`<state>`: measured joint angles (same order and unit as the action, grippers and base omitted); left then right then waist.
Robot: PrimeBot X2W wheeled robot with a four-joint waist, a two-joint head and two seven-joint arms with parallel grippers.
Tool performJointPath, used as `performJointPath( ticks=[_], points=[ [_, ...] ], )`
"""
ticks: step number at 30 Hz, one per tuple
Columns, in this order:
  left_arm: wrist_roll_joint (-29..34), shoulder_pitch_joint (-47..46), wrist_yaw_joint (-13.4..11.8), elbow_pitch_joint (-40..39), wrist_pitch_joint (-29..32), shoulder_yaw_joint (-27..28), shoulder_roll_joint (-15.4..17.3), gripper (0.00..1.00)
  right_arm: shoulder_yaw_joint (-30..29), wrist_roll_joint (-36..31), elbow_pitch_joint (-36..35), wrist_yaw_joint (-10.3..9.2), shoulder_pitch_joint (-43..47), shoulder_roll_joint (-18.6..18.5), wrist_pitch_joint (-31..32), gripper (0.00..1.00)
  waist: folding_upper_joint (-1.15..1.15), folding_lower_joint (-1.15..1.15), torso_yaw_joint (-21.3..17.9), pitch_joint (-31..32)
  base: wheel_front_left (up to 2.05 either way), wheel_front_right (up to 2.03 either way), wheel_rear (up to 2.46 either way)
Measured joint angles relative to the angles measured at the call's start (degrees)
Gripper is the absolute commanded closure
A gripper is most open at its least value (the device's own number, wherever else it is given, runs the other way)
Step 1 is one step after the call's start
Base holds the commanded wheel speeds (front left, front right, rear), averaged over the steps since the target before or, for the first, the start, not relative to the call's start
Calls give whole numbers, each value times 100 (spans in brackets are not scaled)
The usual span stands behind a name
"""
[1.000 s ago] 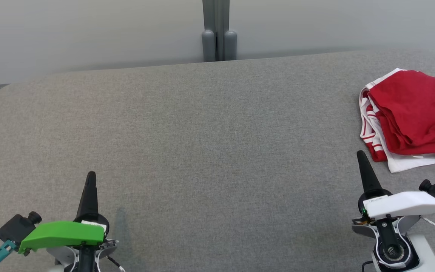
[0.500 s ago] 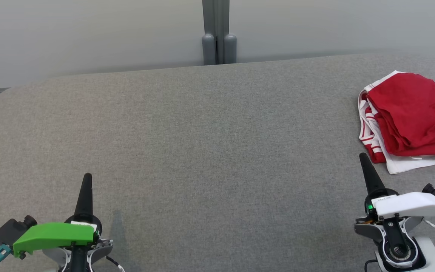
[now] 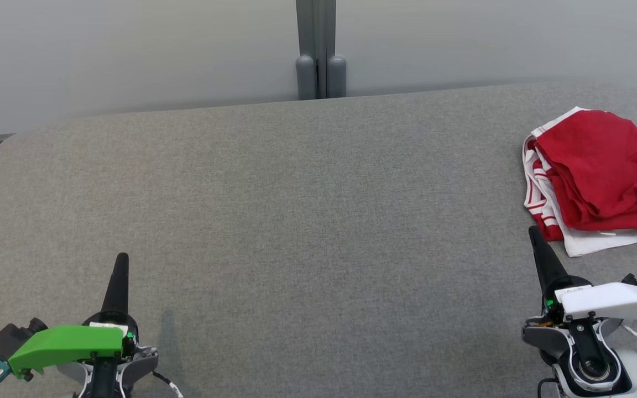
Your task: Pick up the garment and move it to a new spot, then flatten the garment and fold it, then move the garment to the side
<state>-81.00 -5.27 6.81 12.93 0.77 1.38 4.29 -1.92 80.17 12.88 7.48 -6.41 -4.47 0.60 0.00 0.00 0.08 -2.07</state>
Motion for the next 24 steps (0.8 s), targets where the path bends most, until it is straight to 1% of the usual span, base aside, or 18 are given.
performJointPath(
  ticks=[24],
  points=[
    [-883,-17,33,65,283,222,-4,100,-179,940,66,0,6,11,296,100,0,0,-5,125,0,0,0]
  ],
)
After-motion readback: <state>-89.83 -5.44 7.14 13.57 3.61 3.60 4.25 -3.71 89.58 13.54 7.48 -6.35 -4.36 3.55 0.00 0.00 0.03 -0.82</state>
